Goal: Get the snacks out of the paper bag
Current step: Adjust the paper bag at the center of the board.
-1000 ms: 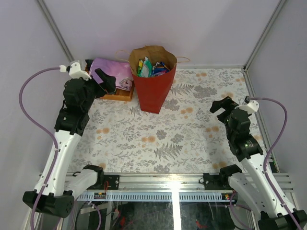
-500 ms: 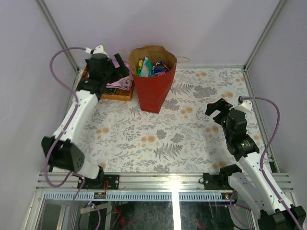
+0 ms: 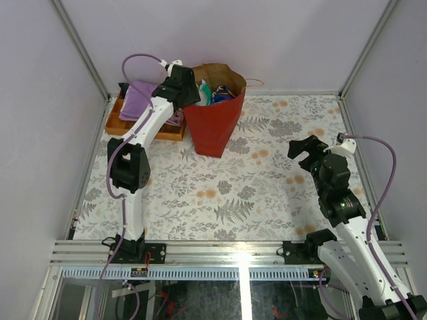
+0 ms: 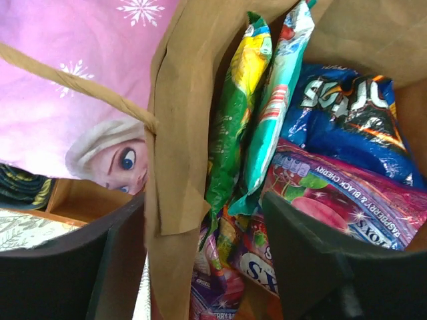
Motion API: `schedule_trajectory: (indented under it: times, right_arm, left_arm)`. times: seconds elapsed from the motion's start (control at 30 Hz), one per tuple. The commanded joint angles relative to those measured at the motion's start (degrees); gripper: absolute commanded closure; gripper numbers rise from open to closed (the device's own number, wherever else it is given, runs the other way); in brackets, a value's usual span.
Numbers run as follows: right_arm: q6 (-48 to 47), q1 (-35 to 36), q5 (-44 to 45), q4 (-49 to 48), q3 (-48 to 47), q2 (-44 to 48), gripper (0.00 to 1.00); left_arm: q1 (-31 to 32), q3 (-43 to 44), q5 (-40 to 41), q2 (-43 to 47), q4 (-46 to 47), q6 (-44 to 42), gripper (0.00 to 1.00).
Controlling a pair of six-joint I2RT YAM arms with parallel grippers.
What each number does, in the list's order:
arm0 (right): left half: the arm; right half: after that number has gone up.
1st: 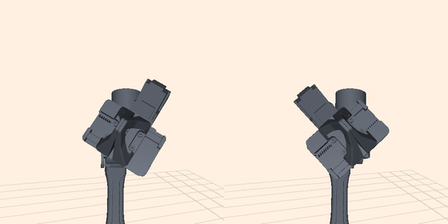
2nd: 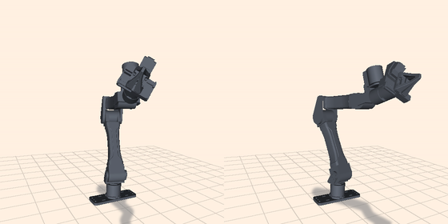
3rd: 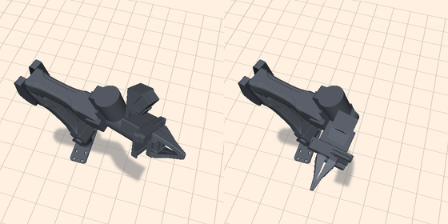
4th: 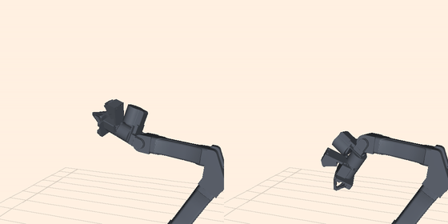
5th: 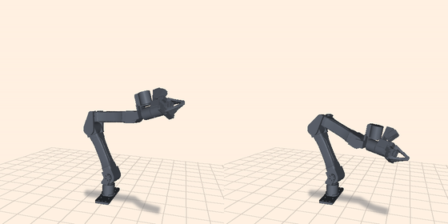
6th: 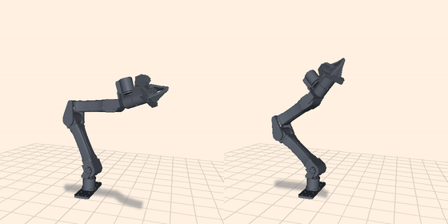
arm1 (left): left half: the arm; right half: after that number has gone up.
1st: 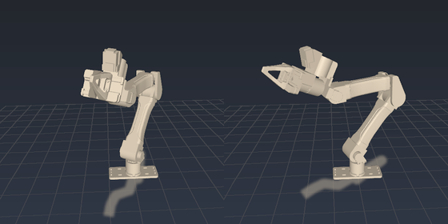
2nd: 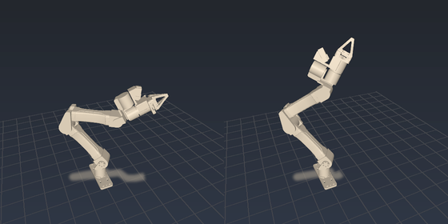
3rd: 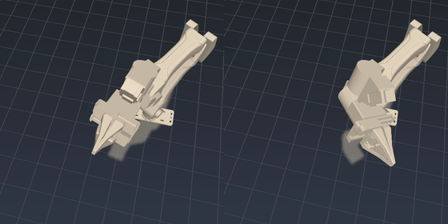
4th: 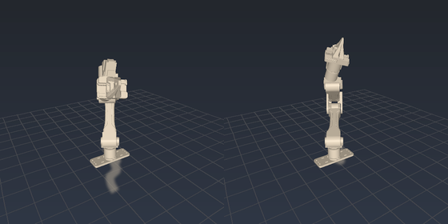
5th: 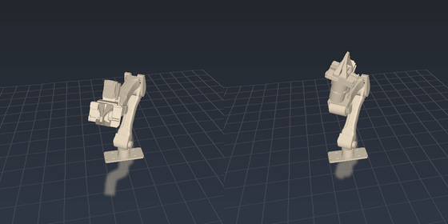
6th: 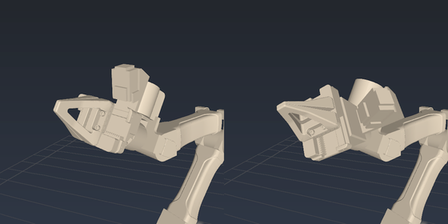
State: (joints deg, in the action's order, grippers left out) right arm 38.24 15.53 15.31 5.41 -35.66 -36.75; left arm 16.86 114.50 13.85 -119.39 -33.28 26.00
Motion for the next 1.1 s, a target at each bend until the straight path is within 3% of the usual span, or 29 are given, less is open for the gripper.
schedule_trajectory:
  times: [0.0, 0.1, 0.2, 0.47, 0.67, 0.9, 1.07]
  right_arm:
    - [0.43, -0.28, -0.52, -1.17, -2.0, 1.62, 0.01]
    - [0.4, -0.31, -0.24, -1.49, -0.75, 2.25, 0.01]
    - [0.15, -0.32, 0.35, -2.45, 0.68, 2.85, 0.01]
    - [-1.15, -0.32, 1.12, -5.86, 0.59, -1.18, 0.01]
    - [-0.92, -0.27, 0.57, -7.57, -0.98, -3.88, 0.01]
    - [-0.12, -0.28, 0.32, -8.37, -1.42, -5.54, 0.01]
    - [1.2, -0.3, -0.76, -8.36, -0.14, -3.54, 0.01]
  left_arm:
    - [1.03, 2.31, 4.36, 0.9, -1.79, -2.38, 0.46]
    - [1.42, 1.93, 4.87, 0.39, -2.39, -3.52, 0.78]
    - [1.63, 0.83, 3.84, 0.39, -2.41, -4.46, 0.99]
    - [5.01, 2.18, 2.43, 2.48, 0.31, -10.75, 1.0]
    - [9.2, 4.21, 2.89, 4.39, 6.29, -21.88, 1.0]
    - [13.73, 4.51, 4.19, 5.76, 18.14, -34.37, 1.0]
    - [17.31, -1.03, 1.91, 7.74, 26.14, -40.6, 1.0]
